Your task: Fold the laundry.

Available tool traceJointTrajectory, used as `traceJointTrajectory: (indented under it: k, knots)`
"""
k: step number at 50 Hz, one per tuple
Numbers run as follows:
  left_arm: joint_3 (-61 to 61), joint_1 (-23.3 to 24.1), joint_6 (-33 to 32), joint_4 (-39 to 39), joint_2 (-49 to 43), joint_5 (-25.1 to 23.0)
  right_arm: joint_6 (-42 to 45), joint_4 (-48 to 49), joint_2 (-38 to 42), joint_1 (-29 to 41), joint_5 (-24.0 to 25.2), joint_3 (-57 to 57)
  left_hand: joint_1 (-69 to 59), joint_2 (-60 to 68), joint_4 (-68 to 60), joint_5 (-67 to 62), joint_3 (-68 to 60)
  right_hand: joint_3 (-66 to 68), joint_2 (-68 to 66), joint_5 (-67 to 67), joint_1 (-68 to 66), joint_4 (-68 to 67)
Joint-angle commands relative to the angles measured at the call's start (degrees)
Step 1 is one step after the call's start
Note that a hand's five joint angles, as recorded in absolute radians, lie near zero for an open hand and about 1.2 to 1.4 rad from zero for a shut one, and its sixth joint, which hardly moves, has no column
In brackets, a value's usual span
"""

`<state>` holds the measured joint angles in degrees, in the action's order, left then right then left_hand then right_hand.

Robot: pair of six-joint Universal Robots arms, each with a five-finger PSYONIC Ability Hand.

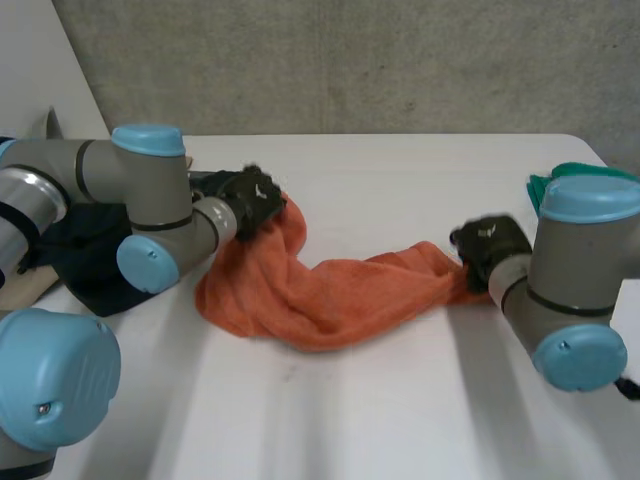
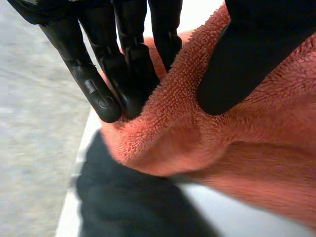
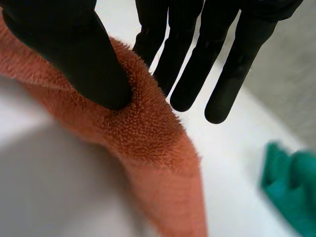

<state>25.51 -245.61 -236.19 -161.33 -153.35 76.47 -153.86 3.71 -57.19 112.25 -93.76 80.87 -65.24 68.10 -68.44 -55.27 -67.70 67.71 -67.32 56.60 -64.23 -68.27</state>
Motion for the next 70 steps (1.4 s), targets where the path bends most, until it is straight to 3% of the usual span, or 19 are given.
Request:
traceJointTrajectory:
  k: [1,6,12,18,22,27,34,38,39,41,42,47,53,61,68,70]
  knots:
    - [-4.8,0.4,2.1,-18.6,4.9,7.4,3.0,16.8,-0.8,-1.0,-2.0,-8.4,-14.8,11.9,-11.6,-14.7,-12.3,12.3,-12.7,13.4,-15.8,-11.7]
    - [-3.6,0.3,13.3,-33.9,14.3,14.1,3.0,34.9,-1.8,-2.6,-2.7,-14.6,-14.8,11.9,-11.6,-14.7,-12.3,12.3,-12.7,13.4,-15.8,-11.7]
    - [4.4,0.7,20.9,-33.8,21.5,14.9,1.0,45.7,-2.5,-3.2,-1.3,-16.9,-14.8,11.9,-11.6,-14.7,-12.3,12.3,-12.7,13.4,-15.8,-11.7]
    - [17.8,0.7,22.8,-30.3,25.8,15.3,1.0,40.7,-2.8,-4.1,3.9,-15.5,-14.8,11.9,-11.6,-14.7,-12.3,12.3,-12.7,13.4,-15.8,-11.7]
    - [26.9,1.0,24.2,-27.5,27.9,16.5,0.8,31.6,-3.9,-5.4,5.5,-12.3,-14.8,11.9,-11.6,-14.7,-12.3,12.3,-12.7,13.4,-15.8,-11.7]
    - [39.3,2.0,30.9,-23.3,29.1,17.2,0.0,19.0,-4.5,-6.7,6.4,-5.1,-14.8,11.9,-11.6,-14.7,-12.3,12.3,-12.7,13.4,-15.8,-11.7]
    - [50.7,4.8,39.8,-18.1,28.8,15.9,1.2,12.1,-4.2,-8.0,8.2,5.7,-14.8,11.9,-11.6,-14.7,-12.3,12.3,-12.7,13.4,-15.8,-11.7]
    - [54.8,6.4,42.9,-15.7,29.1,14.4,4.0,13.4,-3.8,-9.2,9.1,10.3,-3.7,0.8,-0.5,-3.7,-1.2,12.3,-12.7,13.4,-15.8,-11.7]
    - [55.3,6.5,43.4,-14.5,29.5,14.2,5.4,14.4,-3.9,-9.5,9.5,11.6,7.3,-10.2,10.5,7.3,9.8,12.3,-12.7,13.4,-15.8,-11.7]
    - [55.3,6.3,43.3,-13.4,30.6,13.7,6.6,15.4,-4.1,-9.7,9.6,12.6,24.8,-27.7,28.0,24.9,27.3,12.3,-12.7,13.4,-15.8,-11.7]
    - [54.9,5.8,42.6,-12.6,32.2,13.6,7.3,16.2,-4.2,-9.6,9.6,13.0,40.2,-43.1,43.4,40.3,42.7,12.3,-12.7,13.4,-15.8,-11.7]
    - [52.9,2.1,38.3,-13.2,37.1,13.4,8.1,17.1,-5.0,-9.2,9.5,13.4,54.7,-57.5,57.9,54.7,57.1,12.3,-12.7,13.4,-15.8,-11.7]
    - [47.6,-4.3,31.2,-17.1,36.8,12.9,7.1,17.3,-6.0,-8.9,9.4,14.1,55.2,-58.1,58.4,55.3,57.7,12.3,-12.7,13.4,-15.8,-11.7]
    - [34.4,-12.2,18.9,-15.3,22.9,12.4,7.3,17.6,-6.2,-8.5,9.4,15.0,55.2,-58.1,58.4,55.3,57.7,12.3,-12.7,13.4,-15.8,-11.7]
    - [25.4,-13.8,13.4,-11.3,13.1,11.2,7.4,17.6,-6.2,-8.7,9.4,15.4,55.2,-58.1,58.4,55.3,57.7,12.3,-12.7,13.4,-15.8,-11.7]
    - [23.0,-13.8,12.2,-10.1,10.7,10.6,7.4,17.6,-6.2,-8.8,9.3,15.5,45.2,-48.0,48.4,45.2,47.6,12.3,-12.7,13.4,-15.8,-11.7]
